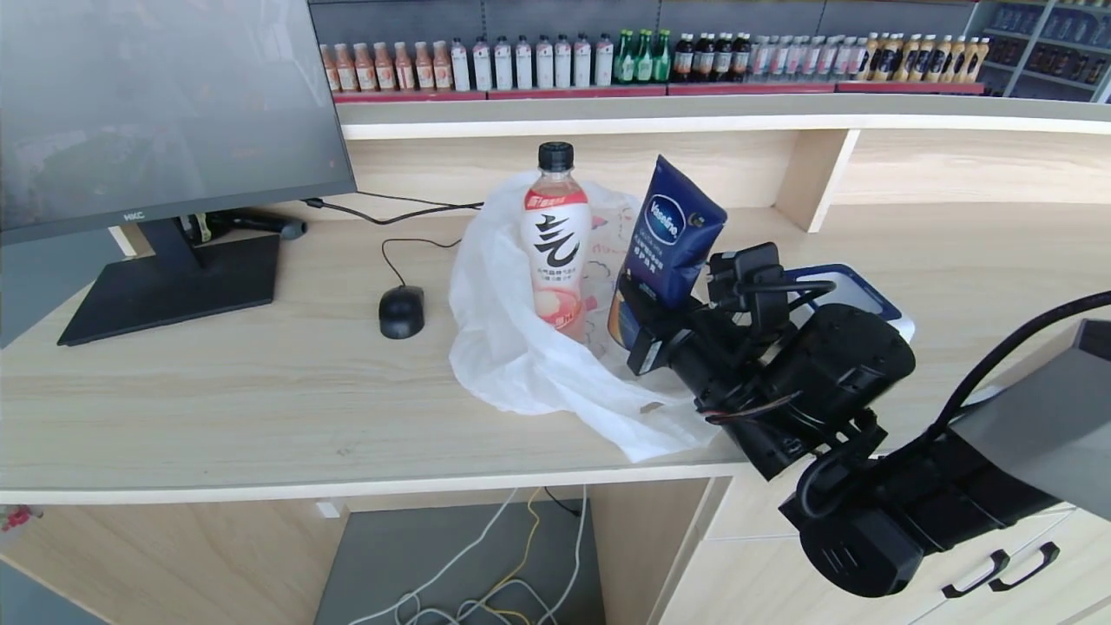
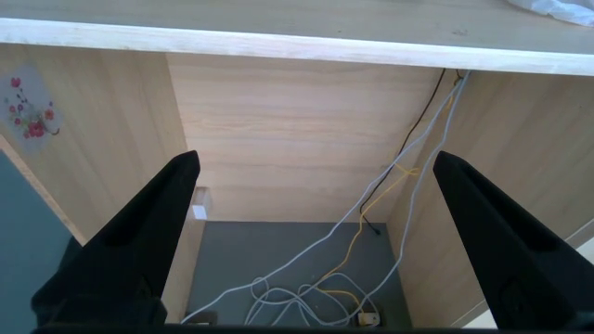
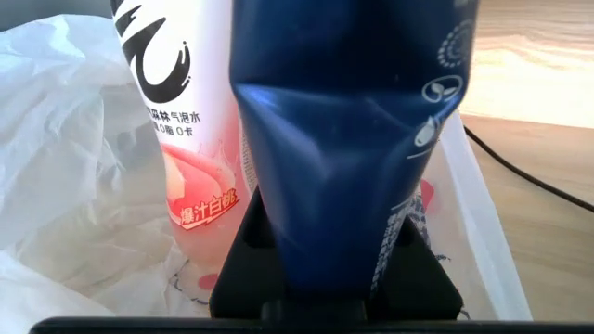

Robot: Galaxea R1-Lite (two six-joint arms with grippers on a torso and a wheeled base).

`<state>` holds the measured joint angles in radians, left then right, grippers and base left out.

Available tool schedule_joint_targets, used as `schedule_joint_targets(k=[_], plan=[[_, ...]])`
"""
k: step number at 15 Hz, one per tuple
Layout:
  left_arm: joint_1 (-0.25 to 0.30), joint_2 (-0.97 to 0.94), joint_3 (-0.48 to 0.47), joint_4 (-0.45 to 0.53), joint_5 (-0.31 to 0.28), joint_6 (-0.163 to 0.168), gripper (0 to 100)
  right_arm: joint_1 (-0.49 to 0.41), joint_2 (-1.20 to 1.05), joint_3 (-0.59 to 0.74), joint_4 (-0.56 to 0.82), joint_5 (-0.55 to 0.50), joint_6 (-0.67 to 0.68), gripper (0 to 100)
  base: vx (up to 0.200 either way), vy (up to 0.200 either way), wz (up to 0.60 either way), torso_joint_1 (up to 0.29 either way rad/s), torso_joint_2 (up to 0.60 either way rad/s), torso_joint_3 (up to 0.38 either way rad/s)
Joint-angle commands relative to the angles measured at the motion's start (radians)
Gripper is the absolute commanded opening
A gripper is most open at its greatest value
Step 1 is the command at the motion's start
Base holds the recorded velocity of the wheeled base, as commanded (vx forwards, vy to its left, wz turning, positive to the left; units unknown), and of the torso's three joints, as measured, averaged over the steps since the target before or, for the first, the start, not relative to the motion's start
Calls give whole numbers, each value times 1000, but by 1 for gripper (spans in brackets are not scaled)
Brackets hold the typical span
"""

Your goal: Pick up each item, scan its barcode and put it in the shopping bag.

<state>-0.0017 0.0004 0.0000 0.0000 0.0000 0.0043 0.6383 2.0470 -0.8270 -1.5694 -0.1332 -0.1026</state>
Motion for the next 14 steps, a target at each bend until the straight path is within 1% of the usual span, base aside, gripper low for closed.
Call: schedule_joint_targets(k=[1,14], plan=[[0,0,0,0,0,0,100,0,10,5,-1,0,18,0,0,0,0,0,0,0],[0,0,0,0,0,0,100,9,44,35,-1,0,18,0,0,0,0,0,0,0]])
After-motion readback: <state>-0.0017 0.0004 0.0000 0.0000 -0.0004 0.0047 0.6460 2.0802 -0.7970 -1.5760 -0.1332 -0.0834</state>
